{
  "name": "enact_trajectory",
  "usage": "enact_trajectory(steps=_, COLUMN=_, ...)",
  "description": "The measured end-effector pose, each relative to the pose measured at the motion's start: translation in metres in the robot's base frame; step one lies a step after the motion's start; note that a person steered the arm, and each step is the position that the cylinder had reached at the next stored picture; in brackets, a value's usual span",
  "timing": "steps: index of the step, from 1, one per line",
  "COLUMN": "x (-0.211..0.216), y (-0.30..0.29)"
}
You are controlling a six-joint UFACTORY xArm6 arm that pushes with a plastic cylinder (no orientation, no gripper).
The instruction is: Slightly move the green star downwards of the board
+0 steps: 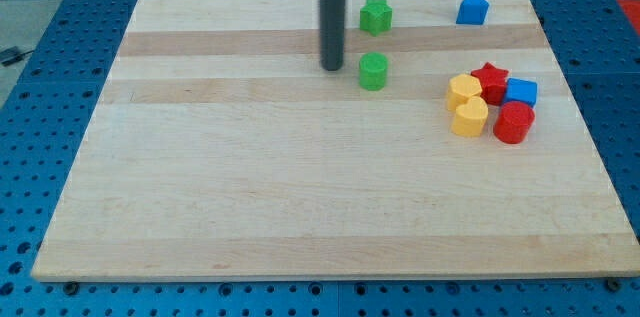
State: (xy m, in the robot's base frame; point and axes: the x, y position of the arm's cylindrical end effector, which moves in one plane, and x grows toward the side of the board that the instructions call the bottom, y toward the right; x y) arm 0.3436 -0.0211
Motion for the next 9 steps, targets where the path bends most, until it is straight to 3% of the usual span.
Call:
enact_trajectory(steps=1, x=-0.025, y=-0.029)
enact_trajectory(steps=2, x=-0.090, y=-0.038)
enact_trajectory(steps=3, x=-0.142, y=0.002)
enact_trajectory(steps=4, x=-0.151, y=0.053)
enact_trajectory(steps=7, x=-0.065, y=0.060)
enact_trajectory(steps=9, x=-0.152, y=0.074)
